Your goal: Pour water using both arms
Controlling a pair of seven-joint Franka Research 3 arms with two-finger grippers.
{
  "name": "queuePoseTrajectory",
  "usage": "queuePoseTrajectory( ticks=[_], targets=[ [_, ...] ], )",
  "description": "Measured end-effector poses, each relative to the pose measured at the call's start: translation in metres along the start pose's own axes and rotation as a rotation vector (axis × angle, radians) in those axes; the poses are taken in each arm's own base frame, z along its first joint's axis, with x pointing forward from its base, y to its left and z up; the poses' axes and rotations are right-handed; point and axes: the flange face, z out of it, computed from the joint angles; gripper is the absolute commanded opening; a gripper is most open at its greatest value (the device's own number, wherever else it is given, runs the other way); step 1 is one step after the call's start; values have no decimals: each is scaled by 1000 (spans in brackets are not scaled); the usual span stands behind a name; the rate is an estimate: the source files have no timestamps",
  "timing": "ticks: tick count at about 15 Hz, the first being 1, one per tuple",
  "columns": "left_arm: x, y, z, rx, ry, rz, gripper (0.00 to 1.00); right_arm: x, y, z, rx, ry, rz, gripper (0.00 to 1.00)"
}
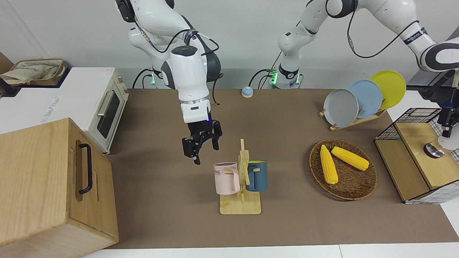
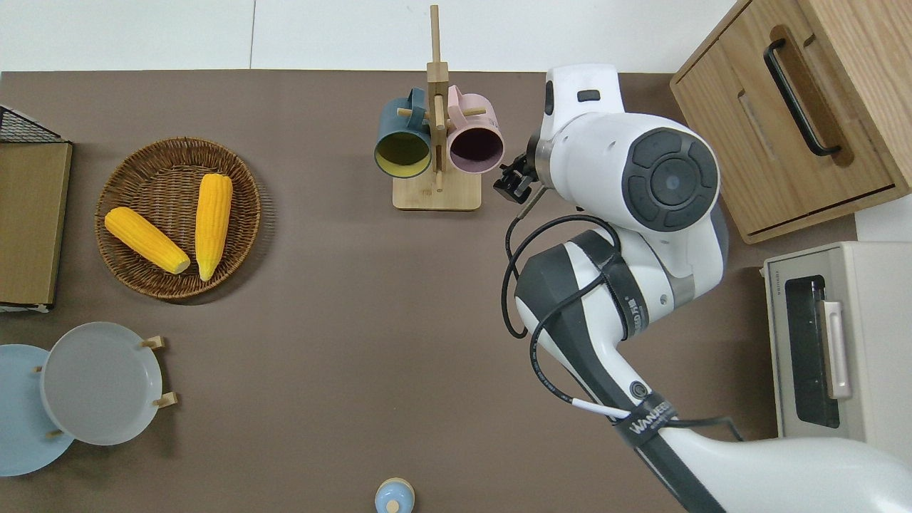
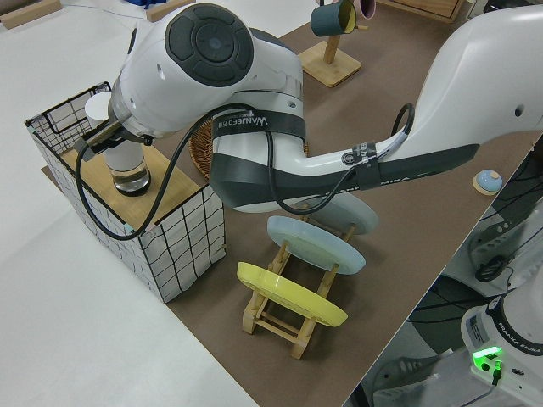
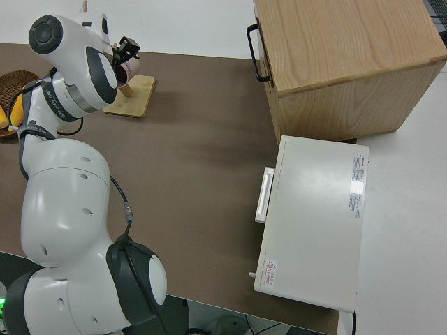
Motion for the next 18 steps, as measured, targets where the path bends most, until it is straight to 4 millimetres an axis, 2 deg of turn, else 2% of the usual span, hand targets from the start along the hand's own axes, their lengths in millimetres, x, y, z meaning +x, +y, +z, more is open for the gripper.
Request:
queuePoseTrajectory(
  ticks=[4, 8, 11, 15, 17, 18],
  targets=[
    [-7, -6, 11, 2, 15, 1, 989, 7, -3, 13, 4, 3, -12, 975],
    [-6, -4, 13, 1, 18, 4, 987, 8, -4, 22, 5, 1, -18, 960],
    [-6, -4, 14, 4, 20, 4, 985, 8, -4, 29, 3, 12, -2, 914],
    [-7, -4, 16, 4, 19, 4, 966, 7, -5, 39, 6, 19, 105, 835],
    [-8, -4, 17, 3, 18, 4, 804, 9, -3, 36, 1, 25, 131, 774],
    [-8, -4, 17, 3, 18, 4, 670, 10, -2, 35, -5, 26, 131, 759]
  ],
)
